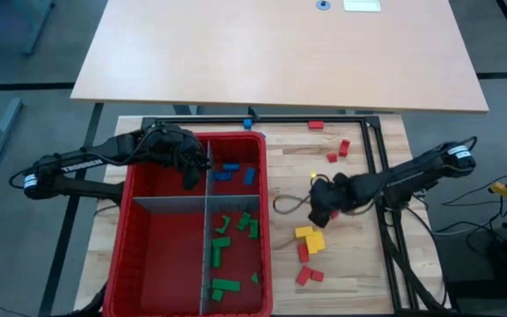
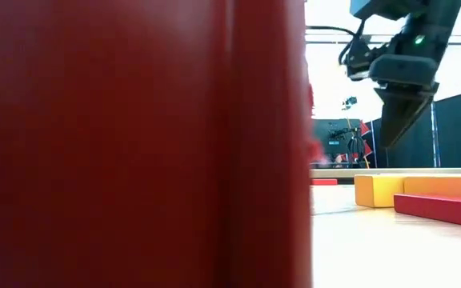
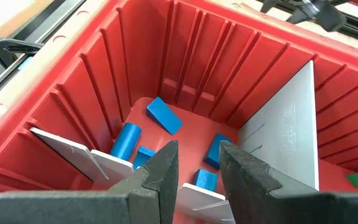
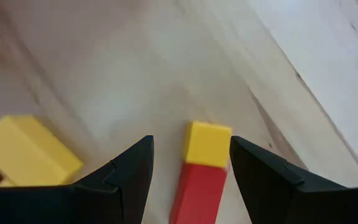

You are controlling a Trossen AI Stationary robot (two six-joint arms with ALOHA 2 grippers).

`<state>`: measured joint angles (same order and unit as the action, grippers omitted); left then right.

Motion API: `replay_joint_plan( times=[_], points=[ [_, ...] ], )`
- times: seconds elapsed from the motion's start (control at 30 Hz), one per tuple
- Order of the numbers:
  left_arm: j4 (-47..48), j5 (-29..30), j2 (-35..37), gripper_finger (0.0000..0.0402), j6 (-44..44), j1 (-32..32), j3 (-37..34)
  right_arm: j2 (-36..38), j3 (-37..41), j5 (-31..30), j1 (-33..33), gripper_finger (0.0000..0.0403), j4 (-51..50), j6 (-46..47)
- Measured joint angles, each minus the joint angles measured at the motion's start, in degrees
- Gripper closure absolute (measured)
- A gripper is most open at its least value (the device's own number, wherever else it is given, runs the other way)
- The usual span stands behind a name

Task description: Sort blocks

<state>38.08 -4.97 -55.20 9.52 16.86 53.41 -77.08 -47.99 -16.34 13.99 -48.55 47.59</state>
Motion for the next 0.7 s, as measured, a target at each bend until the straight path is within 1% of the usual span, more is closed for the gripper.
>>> replay_joint_plan(
  times=[0.13,0.27,0.53,0.7],
  points=[
    [0.0,0.0,0.0,0.0299,0.0,0.0,0.0,2.5,2.7,4.8,-5.7,0.0208,3.0,-2.6],
    [0.1,0.0,0.0,0.0299,0.0,0.0,0.0,2.0,4.1,8.1,-9.2,0.0201,2.8,-4.5],
    [0.1,0.0,0.0,0.0299,0.0,0.0,0.0,-3.1,4.3,12.4,-12.3,0.0161,3.1,-6.7],
    [0.1,0.0,0.0,0.0299,0.0,0.0,0.0,-7.7,4.3,12.9,-12.9,0.0145,4.7,-8.0]
  ],
)
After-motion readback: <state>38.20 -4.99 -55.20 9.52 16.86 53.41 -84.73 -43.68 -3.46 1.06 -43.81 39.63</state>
